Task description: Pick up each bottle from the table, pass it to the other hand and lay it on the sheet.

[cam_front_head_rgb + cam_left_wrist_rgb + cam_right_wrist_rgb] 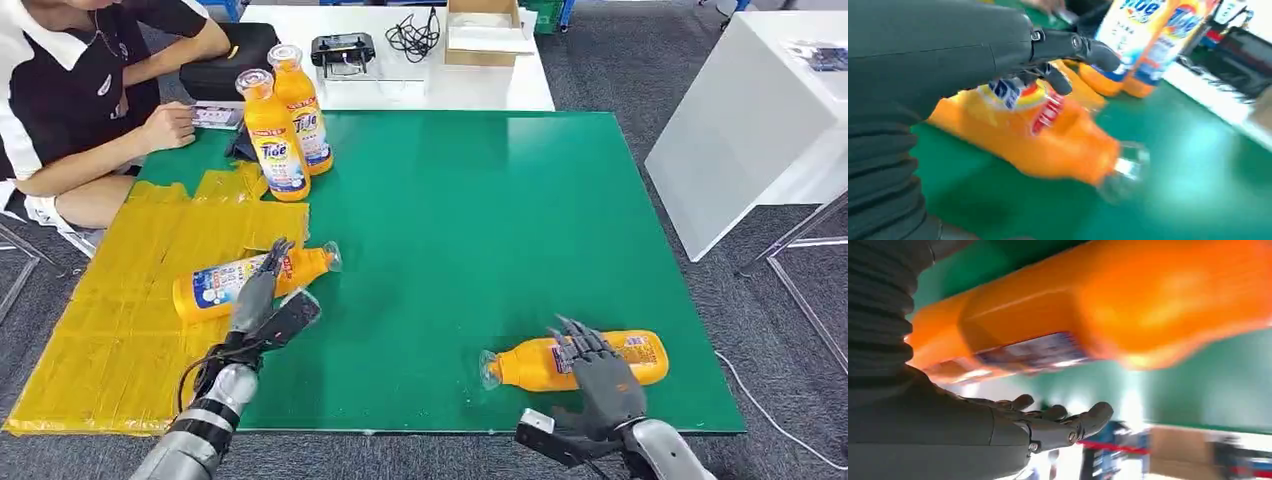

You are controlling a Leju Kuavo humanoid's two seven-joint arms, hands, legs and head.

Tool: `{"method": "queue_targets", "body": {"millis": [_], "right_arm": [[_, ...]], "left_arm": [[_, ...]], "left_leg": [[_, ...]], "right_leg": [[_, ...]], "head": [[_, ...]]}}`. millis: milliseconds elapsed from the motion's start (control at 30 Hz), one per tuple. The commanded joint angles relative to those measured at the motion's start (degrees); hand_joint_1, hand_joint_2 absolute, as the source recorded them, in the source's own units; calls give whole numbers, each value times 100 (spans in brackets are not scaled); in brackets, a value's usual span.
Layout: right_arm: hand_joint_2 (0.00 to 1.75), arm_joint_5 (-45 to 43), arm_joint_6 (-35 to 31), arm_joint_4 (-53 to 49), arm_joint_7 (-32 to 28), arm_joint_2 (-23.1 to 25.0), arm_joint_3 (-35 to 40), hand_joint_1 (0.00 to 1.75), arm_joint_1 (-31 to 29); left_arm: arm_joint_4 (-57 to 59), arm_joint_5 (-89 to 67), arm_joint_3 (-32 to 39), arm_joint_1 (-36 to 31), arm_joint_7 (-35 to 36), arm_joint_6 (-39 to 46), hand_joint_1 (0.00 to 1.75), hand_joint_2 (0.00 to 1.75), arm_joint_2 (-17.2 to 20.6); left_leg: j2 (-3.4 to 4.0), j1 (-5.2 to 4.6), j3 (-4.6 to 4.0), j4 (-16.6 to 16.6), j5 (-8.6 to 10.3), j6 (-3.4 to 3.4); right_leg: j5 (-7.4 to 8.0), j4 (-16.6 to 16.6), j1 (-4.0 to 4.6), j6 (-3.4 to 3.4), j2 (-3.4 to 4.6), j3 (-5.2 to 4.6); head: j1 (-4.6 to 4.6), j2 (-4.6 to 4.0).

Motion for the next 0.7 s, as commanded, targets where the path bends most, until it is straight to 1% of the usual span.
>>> {"method": "queue_targets", "body": {"millis": [33,100,167,233,267,333,367,400,433,467,600,633,667,700], "right_arm": [[175,846,-202,1397,407,527,-761,0,-559],[175,1038,-304,1710,521,615,-841,0,-706],[175,1168,-286,1944,661,653,-890,0,-805],[175,1277,-298,2289,761,690,-965,0,-929],[175,1330,-300,2408,831,699,-1006,0,-977],[175,1330,-343,2645,834,716,-1092,0,-1066],[175,1269,-391,2802,752,746,-1139,5,-1128],[175,1270,-443,2883,719,759,-1159,26,-1161],[175,1297,-535,3018,673,807,-1184,68,-1221],[175,1296,-545,3046,660,831,-1183,96,-1239],[175,1302,-553,3066,658,853,-1177,96,-1251],[175,1302,-553,3066,658,853,-1177,96,-1251],[175,1290,-576,3125,595,884,-1168,140,-1274],[175,1269,-593,3176,523,903,-1160,147,-1299]], "left_arm": [[-1522,351,-242,656,127,-386,0,175,-95],[-1439,457,-254,647,67,-430,0,175,-121],[-1431,504,-253,664,53,-434,0,175,-154],[-1401,544,-283,671,38,-446,0,175,-164],[-1399,557,-292,677,38,-448,0,175,-175],[-1377,604,-330,680,18,-464,0,175,-195],[-1377,630,-359,679,-15,-471,0,175,-195],[-1379,655,-377,676,-32,-482,0,175,-199],[-1404,677,-422,689,-47,-494,0,175,-203],[-1410,678,-437,692,-49,-496,0,175,-210],[-1417,678,-454,697,-49,-497,0,175,-220],[-1417,678,-454,697,-49,-497,0,175,-220],[-1425,690,-467,695,-53,-499,0,175,-202],[-1433,743,-477,695,-78,-508,0,175,-210]], "left_leg": [[13,2,23,-5,-12,-6],[9,4,9,-5,-7,-1],[14,3,37,-12,-13,-6],[12,6,20,-7,-8,-2],[18,6,36,-9,-13,-4],[11,5,24,-7,-7,0],[8,7,37,-11,-8,-1],[6,6,34,-9,-7,0],[3,7,42,-10,-9,-1],[3,6,41,-10,-8,0],[4,2,26,-5,-4,2],[7,3,39,-9,-8,-1],[3,3,34,-7,-6,-1],[0,3,28,-5,-4,1]], "right_leg": [[-5,-9,2,-4,16,22],[3,-11,5,-3,12,9],[-3,-16,4,-6,19,35],[2,-13,6,-3,15,18],[-1,-16,5,-4,22,32],[1,-13,5,-3,10,22],[-1,-18,6,-2,8,36],[-1,-15,5,-2,5,31],[-2,-20,6,-2,4,43],[-2,-18,5,-2,6,41],[1,-9,2,-1,6,26],[-1,-14,3,-2,10,39],[0,-13,3,-1,4,35],[1,-11,3,0,0,28]], "head": [[0,0],[-2,0],[-2,0],[-2,0],[-2,0],[-2,0],[-2,0],[-2,0],[0,0],[-2,0],[-2,0],[0,0],[-2,0],[-2,0]]}}
